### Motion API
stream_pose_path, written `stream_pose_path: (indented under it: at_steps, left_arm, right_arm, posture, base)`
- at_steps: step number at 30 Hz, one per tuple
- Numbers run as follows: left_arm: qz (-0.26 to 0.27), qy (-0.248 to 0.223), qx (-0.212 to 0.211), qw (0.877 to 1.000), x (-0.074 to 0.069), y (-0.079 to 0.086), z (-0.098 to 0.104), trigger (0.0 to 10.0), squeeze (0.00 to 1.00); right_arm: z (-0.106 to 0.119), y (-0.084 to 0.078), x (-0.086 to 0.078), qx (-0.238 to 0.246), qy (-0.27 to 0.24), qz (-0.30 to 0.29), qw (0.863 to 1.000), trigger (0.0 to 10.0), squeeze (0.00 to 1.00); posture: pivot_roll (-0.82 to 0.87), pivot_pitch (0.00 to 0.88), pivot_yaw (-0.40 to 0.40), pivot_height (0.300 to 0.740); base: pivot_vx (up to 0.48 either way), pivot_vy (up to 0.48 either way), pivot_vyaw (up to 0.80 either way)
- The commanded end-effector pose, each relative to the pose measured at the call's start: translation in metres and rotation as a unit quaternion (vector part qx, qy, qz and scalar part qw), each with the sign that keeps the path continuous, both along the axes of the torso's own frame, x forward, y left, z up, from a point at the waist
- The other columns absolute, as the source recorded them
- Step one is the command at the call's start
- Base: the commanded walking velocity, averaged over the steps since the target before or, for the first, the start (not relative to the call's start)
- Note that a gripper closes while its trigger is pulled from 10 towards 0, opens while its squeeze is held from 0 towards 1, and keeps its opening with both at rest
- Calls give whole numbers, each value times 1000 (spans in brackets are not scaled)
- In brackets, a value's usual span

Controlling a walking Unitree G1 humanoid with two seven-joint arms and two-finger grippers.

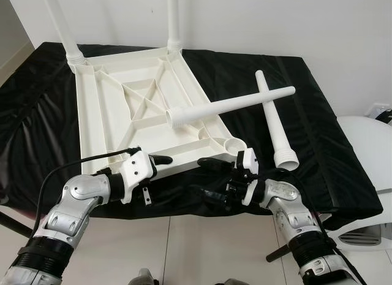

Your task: Building children table

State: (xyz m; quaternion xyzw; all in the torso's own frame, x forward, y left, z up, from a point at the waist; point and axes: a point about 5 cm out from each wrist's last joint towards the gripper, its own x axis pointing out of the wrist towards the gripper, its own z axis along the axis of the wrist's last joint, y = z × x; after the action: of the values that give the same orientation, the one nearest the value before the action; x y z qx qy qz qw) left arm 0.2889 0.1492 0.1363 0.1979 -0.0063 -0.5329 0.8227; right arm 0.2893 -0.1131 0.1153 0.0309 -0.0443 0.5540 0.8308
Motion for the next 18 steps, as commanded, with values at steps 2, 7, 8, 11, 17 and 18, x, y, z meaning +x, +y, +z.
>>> stream_pose_path:
  at_steps: [2, 7, 8, 11, 17, 18]
  left_arm:
    - [31, -29, 1, 999, 16, 5, 11, 10000, 0]
    - [51, -53, 21, 997, 35, 9, 20, 10000, 0]
    - [65, -64, 33, 995, 42, 12, 21, 10000, 0]
    - [78, -74, 39, 993, 47, 15, 24, 10000, 0]
    - [103, -97, 36, 989, 67, 20, 45, 10000, 0]
    - [103, -97, 36, 989, 67, 20, 45, 10000, 0]
  right_arm:
    - [-2, 2, 4, 29, 23, -36, 999, 10000, 0]
    - [-5, 2, 5, 49, 31, -78, 995, 10000, 0]
    - [-5, 1, 6, 55, 30, -94, 994, 10000, 0]
    - [-5, -3, 7, 63, 29, -111, 991, 10000, 0]
    - [-4, -6, 4, 85, 30, -135, 987, 10000, 0]
    - [-4, -6, 4, 85, 30, -135, 987, 10000, 0]
  posture:
    - [45, 0, -10, 740]
    - [31, 0, -9, 740]
    - [22, 0, -3, 740]
    - [19, 0, -1, 740]
    - [14, 0, 6, 740]
    - [14, 0, 6, 740]
  base:
    - [0, 0, 0]
    - [0, 0, 0]
    - [0, 0, 0]
    - [0, 0, 0]
    - [0, 0, 0]
    - [0, 0, 0]
